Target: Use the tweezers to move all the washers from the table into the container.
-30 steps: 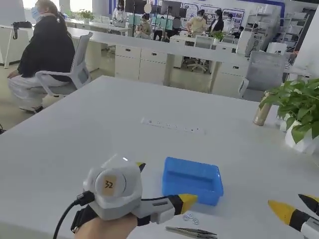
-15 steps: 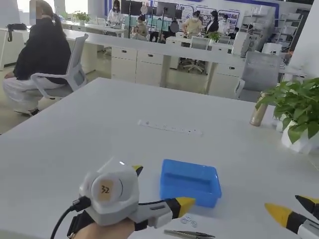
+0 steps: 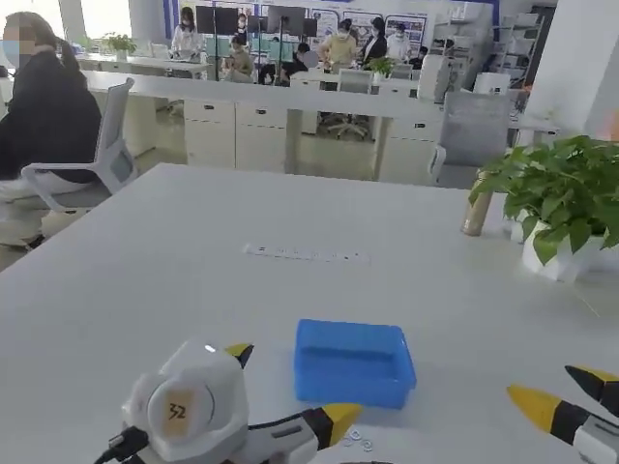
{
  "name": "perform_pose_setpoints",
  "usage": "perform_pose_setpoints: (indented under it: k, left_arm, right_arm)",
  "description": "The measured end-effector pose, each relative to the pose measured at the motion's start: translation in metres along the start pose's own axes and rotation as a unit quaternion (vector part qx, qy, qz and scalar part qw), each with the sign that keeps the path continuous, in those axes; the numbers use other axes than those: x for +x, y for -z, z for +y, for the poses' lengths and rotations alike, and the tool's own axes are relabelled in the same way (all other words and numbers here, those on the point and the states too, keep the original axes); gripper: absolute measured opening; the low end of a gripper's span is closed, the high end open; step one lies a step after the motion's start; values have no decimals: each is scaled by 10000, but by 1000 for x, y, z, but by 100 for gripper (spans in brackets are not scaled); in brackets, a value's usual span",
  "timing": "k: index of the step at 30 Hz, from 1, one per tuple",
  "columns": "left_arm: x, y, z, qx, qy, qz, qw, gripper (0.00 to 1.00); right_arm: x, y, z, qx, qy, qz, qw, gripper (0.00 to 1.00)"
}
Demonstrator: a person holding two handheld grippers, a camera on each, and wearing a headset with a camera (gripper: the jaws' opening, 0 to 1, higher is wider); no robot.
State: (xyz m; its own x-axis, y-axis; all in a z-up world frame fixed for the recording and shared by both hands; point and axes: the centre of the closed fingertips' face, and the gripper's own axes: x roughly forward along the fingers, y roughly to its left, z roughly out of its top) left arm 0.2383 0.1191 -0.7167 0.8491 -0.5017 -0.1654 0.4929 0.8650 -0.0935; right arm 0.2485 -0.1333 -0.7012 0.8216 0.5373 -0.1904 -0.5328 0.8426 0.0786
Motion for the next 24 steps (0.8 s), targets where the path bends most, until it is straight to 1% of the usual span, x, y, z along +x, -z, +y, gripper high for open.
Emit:
perform_pose_setpoints:
  k: [1,4,7,9,11,19,20,22,24]
  left_arm:
    - [-1,-1,1,-40,-9,-32,10000,90]
    - [-2,-1,3,-85,-63,-40,9999,90]
    - [-2,-3,4,-75,-106,-93,9999,90]
    - [-3,-2,4,-77,-130,-84,9999,90]
    - [-2,-1,6,-21,-188,-19,9998,90]
    - [-1,5,7,36,-249,173,9995,89]
    - [-2,6,7,66,-269,223,9994,89]
    - [-2,7,8,94,-316,258,9991,89]
    - [-2,7,10,113,-370,278,9989,90]
  right_arm:
    - [0,-1,1,11,-18,-37,10000,58]
    - [0,-3,4,15,-67,-74,9999,58]
    - [1,-2,6,-32,-120,-55,9999,58]
    - [1,1,6,-36,-149,22,9999,58]
    - [2,0,8,-32,-219,9,9998,58]
    - [4,7,17,-273,-412,210,9986,58]
    - [4,7,17,-267,-443,229,9984,59]
    - [5,9,17,-212,-473,278,9983,60]
    - [4,10,13,-107,-439,284,9986,63]
